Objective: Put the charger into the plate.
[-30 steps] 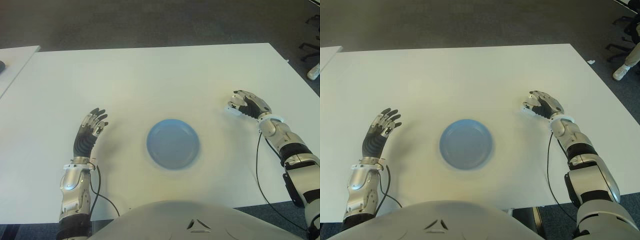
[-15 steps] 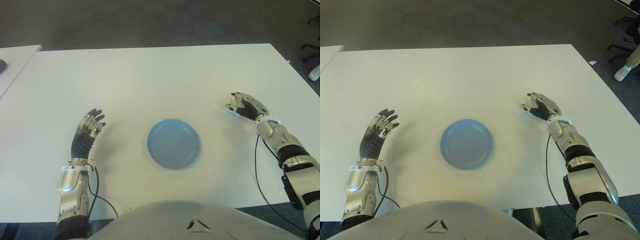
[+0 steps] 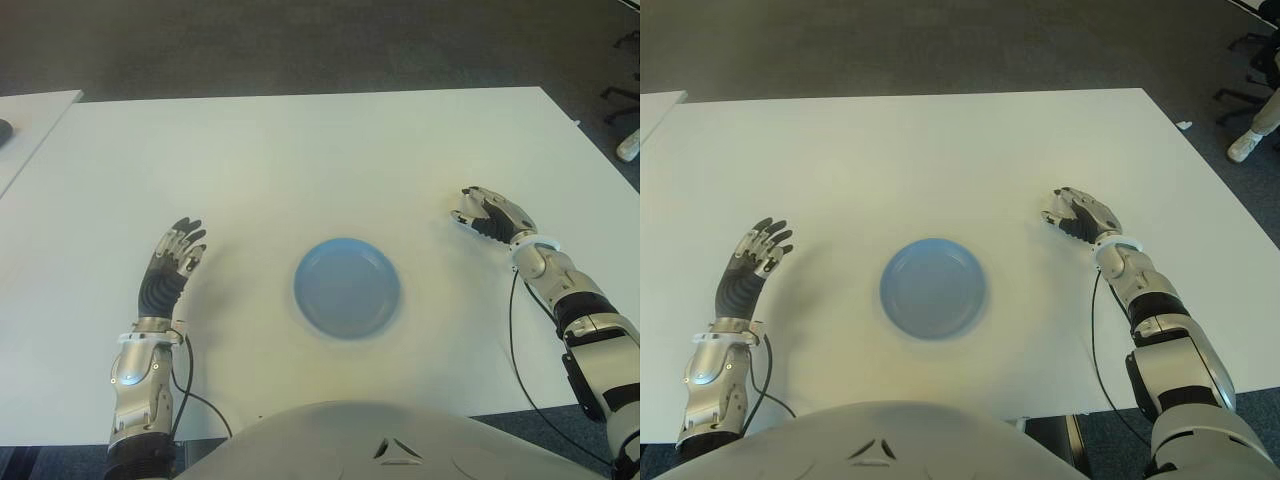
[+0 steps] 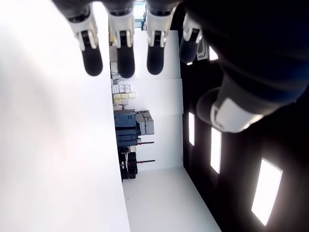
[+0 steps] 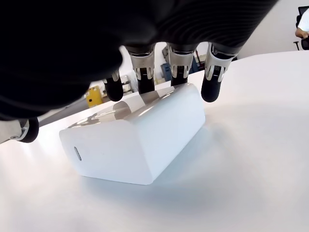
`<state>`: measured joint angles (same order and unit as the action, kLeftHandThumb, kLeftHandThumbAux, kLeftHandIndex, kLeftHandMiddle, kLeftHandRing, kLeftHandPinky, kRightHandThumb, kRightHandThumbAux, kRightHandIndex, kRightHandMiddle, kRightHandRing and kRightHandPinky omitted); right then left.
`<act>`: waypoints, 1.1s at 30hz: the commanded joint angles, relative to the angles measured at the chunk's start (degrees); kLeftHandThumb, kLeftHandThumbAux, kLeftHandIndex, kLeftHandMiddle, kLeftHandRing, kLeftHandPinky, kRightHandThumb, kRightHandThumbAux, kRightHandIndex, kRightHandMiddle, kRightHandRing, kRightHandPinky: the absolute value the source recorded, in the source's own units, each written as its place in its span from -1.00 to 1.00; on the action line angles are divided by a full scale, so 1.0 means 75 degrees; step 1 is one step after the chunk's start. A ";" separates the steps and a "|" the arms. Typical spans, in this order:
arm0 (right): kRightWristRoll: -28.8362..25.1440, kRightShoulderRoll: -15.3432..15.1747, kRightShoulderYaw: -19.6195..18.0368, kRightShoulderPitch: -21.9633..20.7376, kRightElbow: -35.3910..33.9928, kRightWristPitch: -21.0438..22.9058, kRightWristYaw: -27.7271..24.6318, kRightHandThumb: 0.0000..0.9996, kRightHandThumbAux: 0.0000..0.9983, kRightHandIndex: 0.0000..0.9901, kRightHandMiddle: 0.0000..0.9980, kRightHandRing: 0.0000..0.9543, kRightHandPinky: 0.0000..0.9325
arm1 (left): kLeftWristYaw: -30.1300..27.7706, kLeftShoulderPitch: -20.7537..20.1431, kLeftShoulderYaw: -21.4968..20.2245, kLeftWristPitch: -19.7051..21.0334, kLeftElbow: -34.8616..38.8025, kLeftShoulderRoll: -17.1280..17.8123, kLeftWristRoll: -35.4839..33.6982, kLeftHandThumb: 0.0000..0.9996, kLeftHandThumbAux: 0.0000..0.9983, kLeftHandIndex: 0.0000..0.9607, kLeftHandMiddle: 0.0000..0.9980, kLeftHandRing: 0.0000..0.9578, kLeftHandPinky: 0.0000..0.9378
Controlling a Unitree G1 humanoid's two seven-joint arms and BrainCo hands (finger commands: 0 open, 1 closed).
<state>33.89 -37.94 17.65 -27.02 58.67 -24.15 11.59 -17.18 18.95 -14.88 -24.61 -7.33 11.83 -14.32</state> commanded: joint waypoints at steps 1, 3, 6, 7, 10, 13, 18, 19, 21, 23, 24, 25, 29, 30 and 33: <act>-0.0054 0.0007 -0.0019 0.0145 0.0040 0.0084 0.0024 -0.63 -0.57 -1.00 -1.00 -1.00 -1.00 | -0.0148 -0.0038 0.0014 -0.0088 -0.0183 0.0091 0.0085 -0.16 0.18 -0.77 -0.71 -0.68 -0.60; -0.0063 -0.0015 -0.0036 0.0162 0.0024 0.0082 0.0028 -0.63 -0.57 -1.00 -1.00 -1.00 -1.00 | -0.0162 -0.0049 0.0015 -0.0118 -0.0209 0.0102 0.0082 -0.17 0.18 -0.77 -0.71 -0.68 -0.60; -0.0064 -0.0037 -0.0056 0.0181 -0.0002 0.0088 0.0027 -0.63 -0.57 -1.00 -1.00 -1.00 -1.00 | -0.0182 -0.0062 0.0013 -0.0151 -0.0238 0.0116 0.0062 -0.16 0.18 -0.77 -0.71 -0.69 -0.60; -0.0062 -0.0038 -0.0059 0.0184 -0.0014 0.0096 0.0026 -0.63 -0.57 -1.00 -1.00 -1.00 -1.00 | -0.0191 -0.0070 0.0008 -0.0158 -0.0250 0.0123 0.0053 -0.16 0.18 -0.78 -0.72 -0.69 -0.60; -0.0065 -0.0073 -0.0078 0.0208 -0.0026 0.0093 0.0025 -0.62 -0.56 -1.00 -1.00 -1.00 -1.00 | -0.0212 -0.0086 -0.0012 -0.0190 -0.0289 0.0136 0.0047 -0.14 0.17 -0.78 -0.72 -0.69 -0.59; -0.0078 -0.0106 -0.0102 0.0237 -0.0016 0.0103 0.0021 -0.61 -0.55 -1.00 -1.00 -1.00 -1.00 | -0.0213 -0.0109 -0.0027 -0.0216 -0.0349 0.0153 0.0054 -0.13 0.17 -0.78 -0.72 -0.69 -0.60; -0.0099 -0.0130 -0.0135 0.0266 0.0016 0.0141 0.0032 -0.61 -0.57 -1.00 -1.00 -1.00 -1.00 | -0.0223 -0.0155 -0.0052 -0.0250 -0.0458 0.0204 0.0045 -0.13 0.17 -0.79 -0.72 -0.69 -0.61; -0.0104 -0.0137 -0.0142 0.0272 0.0016 0.0145 0.0034 -0.62 -0.57 -1.00 -1.00 -1.00 -1.00 | -0.0222 -0.0161 -0.0052 -0.0260 -0.0474 0.0209 0.0052 -0.13 0.17 -0.79 -0.72 -0.69 -0.61; -0.0112 -0.0144 -0.0150 0.0282 0.0007 0.0160 0.0042 -0.63 -0.57 -1.00 -1.00 -1.00 -1.00 | -0.0234 -0.0183 -0.0062 -0.0276 -0.0520 0.0231 0.0051 -0.13 0.17 -0.79 -0.72 -0.70 -0.63; -0.0127 -0.0164 -0.0163 0.0297 -0.0005 0.0172 0.0045 -0.64 -0.58 -1.00 -1.00 -1.00 -1.00 | -0.0244 -0.0201 -0.0063 -0.0295 -0.0560 0.0254 0.0062 -0.13 0.17 -0.80 -0.73 -0.71 -0.65; -0.0134 -0.0175 -0.0169 0.0303 -0.0010 0.0176 0.0045 -0.64 -0.58 -1.00 -1.00 -1.00 -1.00 | -0.0246 -0.0207 -0.0059 -0.0304 -0.0573 0.0263 0.0071 -0.13 0.17 -0.80 -0.73 -0.71 -0.65; -0.0139 -0.0181 -0.0175 0.0307 -0.0015 0.0185 0.0042 -0.64 -0.57 -1.00 -1.00 -1.00 -1.00 | -0.0254 -0.0217 -0.0058 -0.0310 -0.0591 0.0278 0.0074 -0.14 0.17 -0.80 -0.73 -0.71 -0.64; -0.0157 -0.0212 -0.0201 0.0318 -0.0021 0.0213 0.0041 -0.64 -0.57 -1.00 -1.00 -1.00 -1.00 | -0.0286 -0.0245 -0.0047 -0.0326 -0.0639 0.0323 0.0082 -0.15 0.16 -0.80 -0.74 -0.72 -0.64; -0.0161 -0.0218 -0.0207 0.0319 -0.0021 0.0220 0.0045 -0.64 -0.57 -1.00 -1.00 -1.00 -1.00 | -0.0294 -0.0251 -0.0043 -0.0330 -0.0648 0.0334 0.0084 -0.15 0.16 -0.80 -0.74 -0.72 -0.65; -0.0187 -0.0280 -0.0260 0.0325 -0.0020 0.0220 0.0096 -0.64 -0.56 -1.00 -1.00 -1.00 -1.00 | -0.0324 -0.0278 -0.0025 -0.0338 -0.0678 0.0366 0.0079 -0.16 0.15 -0.81 -0.74 -0.72 -0.66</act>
<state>33.02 -39.39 16.24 -25.30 58.45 -23.35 12.12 -18.40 17.03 -15.22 -27.03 -11.44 14.00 -14.14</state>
